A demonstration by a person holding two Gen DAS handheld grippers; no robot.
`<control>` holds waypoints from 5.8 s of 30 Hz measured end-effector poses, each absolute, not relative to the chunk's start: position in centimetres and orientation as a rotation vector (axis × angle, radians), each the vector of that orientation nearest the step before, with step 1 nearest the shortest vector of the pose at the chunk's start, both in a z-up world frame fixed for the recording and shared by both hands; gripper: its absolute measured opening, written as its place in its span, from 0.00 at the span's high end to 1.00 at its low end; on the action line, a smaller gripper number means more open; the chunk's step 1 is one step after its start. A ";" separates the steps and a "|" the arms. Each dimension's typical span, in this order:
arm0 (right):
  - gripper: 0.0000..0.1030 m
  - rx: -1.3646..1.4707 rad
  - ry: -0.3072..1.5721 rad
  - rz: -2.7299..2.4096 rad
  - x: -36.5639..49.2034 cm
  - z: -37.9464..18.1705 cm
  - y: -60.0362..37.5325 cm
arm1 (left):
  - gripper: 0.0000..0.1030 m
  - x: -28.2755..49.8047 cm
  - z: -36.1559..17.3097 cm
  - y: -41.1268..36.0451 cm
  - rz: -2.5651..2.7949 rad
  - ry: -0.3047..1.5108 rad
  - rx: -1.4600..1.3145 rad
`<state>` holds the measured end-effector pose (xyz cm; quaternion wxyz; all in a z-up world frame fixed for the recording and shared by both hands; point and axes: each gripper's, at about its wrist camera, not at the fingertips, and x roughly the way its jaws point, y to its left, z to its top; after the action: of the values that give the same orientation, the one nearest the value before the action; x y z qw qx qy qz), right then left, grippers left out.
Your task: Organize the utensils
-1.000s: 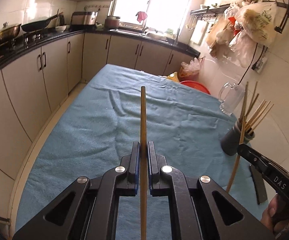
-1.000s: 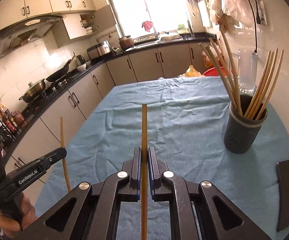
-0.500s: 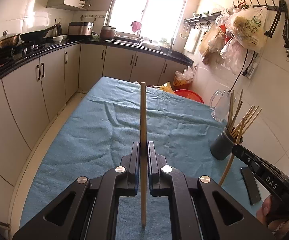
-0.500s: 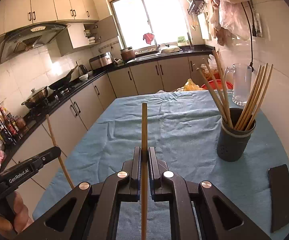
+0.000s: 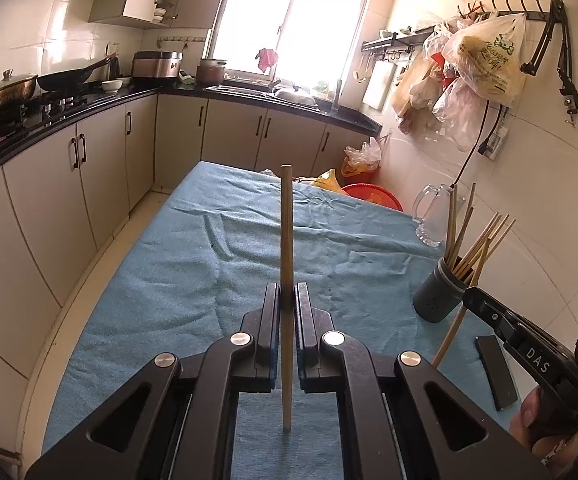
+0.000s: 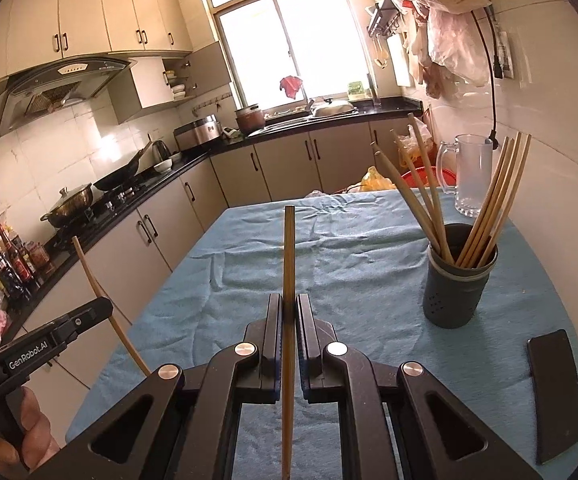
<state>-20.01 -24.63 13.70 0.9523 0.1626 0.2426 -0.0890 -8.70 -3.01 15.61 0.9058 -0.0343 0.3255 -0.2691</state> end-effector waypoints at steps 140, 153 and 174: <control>0.66 0.518 0.304 -0.473 -23.3 18.0 -46.1 | 0.52 -7.7 19.9 -28.7 -0.781 0.569 0.090; 0.04 0.409 0.240 -0.729 -26.4 18.9 -44.4 | 0.18 -8.2 19.9 -25.5 -0.657 0.506 0.052; 0.00 0.277 0.338 -0.887 -30.8 17.4 -39.1 | 0.02 -14.6 17.1 -19.0 -0.355 0.421 0.256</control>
<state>-30.77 -39.10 17.39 0.8802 0.1331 0.1620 -0.4257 -14.64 -19.02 17.05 0.9543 0.1261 0.2071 -0.1746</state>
